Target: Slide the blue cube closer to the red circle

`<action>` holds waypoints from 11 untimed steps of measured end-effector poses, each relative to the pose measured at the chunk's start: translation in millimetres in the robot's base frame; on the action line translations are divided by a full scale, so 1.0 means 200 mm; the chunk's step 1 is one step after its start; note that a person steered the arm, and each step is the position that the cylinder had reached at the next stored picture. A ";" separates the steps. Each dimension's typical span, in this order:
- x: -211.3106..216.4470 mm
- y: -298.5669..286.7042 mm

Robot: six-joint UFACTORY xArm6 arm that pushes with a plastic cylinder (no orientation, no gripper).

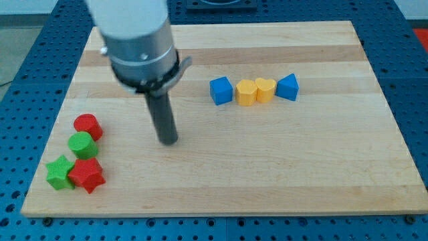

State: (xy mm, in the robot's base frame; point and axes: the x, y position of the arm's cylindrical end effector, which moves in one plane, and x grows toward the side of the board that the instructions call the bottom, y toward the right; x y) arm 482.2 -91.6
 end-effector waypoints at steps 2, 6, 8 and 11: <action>-0.56 -0.17; -0.56 0.49; -0.32 0.37; -0.04 0.30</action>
State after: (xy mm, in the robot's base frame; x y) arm 475.1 -31.8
